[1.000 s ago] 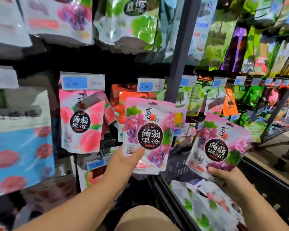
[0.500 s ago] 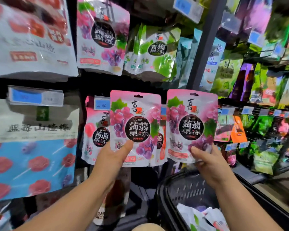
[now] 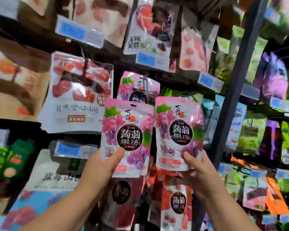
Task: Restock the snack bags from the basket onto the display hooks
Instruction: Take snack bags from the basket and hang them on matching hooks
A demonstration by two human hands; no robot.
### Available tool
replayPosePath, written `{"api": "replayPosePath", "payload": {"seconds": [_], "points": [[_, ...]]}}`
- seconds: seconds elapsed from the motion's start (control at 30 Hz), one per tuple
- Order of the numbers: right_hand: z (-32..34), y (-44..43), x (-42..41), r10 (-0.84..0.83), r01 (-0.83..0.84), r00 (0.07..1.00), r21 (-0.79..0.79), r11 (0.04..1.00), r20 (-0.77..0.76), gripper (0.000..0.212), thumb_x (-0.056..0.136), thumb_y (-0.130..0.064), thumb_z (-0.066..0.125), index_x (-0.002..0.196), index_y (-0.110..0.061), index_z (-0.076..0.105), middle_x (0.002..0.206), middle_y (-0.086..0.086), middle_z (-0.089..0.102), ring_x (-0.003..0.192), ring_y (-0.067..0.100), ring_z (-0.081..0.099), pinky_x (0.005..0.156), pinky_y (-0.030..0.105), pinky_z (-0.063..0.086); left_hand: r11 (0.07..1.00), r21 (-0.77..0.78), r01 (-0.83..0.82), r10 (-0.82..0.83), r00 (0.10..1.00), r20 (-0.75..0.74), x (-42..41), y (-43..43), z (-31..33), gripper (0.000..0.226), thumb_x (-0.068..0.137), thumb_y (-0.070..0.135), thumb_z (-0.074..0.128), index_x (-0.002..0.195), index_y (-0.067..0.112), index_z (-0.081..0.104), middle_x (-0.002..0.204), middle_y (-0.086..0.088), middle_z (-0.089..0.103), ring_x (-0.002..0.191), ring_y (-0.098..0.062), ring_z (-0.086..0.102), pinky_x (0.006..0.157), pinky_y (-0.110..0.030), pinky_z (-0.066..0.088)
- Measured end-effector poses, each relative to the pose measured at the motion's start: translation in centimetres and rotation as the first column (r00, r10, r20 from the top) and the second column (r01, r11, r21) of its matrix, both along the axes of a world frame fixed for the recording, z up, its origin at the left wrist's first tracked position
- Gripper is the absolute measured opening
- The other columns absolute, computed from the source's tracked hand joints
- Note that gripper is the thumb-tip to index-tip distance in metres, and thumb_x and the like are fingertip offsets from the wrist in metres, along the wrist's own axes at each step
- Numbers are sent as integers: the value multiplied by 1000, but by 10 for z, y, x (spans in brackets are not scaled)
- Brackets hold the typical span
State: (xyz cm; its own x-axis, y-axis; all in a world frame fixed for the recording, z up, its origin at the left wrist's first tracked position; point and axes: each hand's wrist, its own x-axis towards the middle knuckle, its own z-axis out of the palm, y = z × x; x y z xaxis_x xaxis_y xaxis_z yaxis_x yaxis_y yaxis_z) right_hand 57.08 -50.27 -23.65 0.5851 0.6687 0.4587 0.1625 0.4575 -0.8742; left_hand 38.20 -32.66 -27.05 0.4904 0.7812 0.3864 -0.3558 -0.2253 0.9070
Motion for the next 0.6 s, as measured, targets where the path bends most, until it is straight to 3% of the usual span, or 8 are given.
{"api": "replayPosePath", "payload": {"seconds": [0.07,0.1,0.23,0.37,0.5,0.6], "points": [[13,20,-6,38,-38,999,38,999,10,87,61,-32,90,136,-10,51,129,22,63,118,43,61,101,67,43,999,22,-34,34,999,3,-7,13,5,42,55,66,66,82,34,74,84,-2,77,90,-30,72,90,-52,52],[19,29,-11,47,-48,999,48,998,18,86,62,-30,89,136,-9,52,129,22,63,118,42,61,101,61,46,998,31,-54,54,999,5,-12,20,7,43,54,67,65,82,35,75,83,0,77,88,-28,72,89,-52,52],[35,61,-24,68,-67,998,61,996,-10,88,58,-31,93,133,-8,53,125,19,66,113,36,65,89,45,57,998,44,-55,56,998,-3,-28,38,9,44,53,67,66,85,38,74,88,3,77,90,-25,72,93,-55,51],[45,84,-33,62,-59,998,78,995,-26,60,76,-15,68,134,-10,53,121,15,69,107,31,69,85,41,59,999,18,-37,36,998,53,-36,54,7,41,55,64,69,87,38,75,90,3,77,92,-25,72,94,-57,51],[53,99,-39,65,-63,998,109,992,-15,47,76,-12,65,122,-13,58,113,12,72,100,27,71,75,37,60,995,27,-93,91,995,44,-44,65,14,17,81,43,76,77,27,76,75,14,75,84,-16,70,78,-35,50],[60,105,-41,49,-47,999,118,992,-13,45,75,-12,66,119,-14,59,107,10,74,96,26,72,73,38,60,993,30,-111,110,993,31,-54,72,19,13,86,34,72,75,27,75,73,14,74,84,-16,68,73,-32,46]]}}
